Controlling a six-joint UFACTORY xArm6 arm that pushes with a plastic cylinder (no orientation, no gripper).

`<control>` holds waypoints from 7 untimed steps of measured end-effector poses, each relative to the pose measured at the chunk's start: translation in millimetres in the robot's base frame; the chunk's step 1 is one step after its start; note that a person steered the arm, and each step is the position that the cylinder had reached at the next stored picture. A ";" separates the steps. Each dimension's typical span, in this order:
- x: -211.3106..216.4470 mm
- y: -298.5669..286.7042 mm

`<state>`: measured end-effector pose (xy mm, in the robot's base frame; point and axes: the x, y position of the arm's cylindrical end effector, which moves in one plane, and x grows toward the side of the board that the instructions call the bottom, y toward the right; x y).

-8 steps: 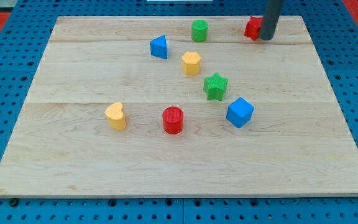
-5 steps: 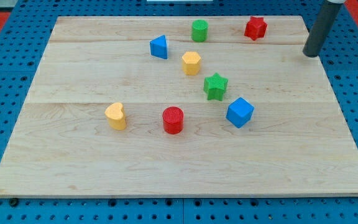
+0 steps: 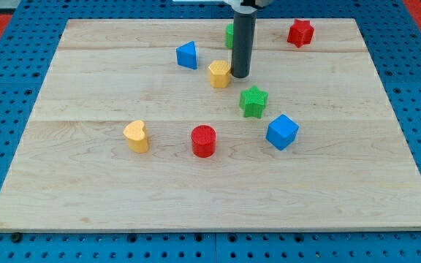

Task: Push the yellow hexagon and green star diagonal to each other

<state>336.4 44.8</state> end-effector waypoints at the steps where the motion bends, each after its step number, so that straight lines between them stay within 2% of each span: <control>1: 0.3 -34.3; 2: 13.5 -15.0; 3: 22.0 53.8; 4: 45.6 92.7; 5: 69.2 75.6; 6: 69.7 30.7; 7: 71.2 33.7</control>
<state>407.5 78.5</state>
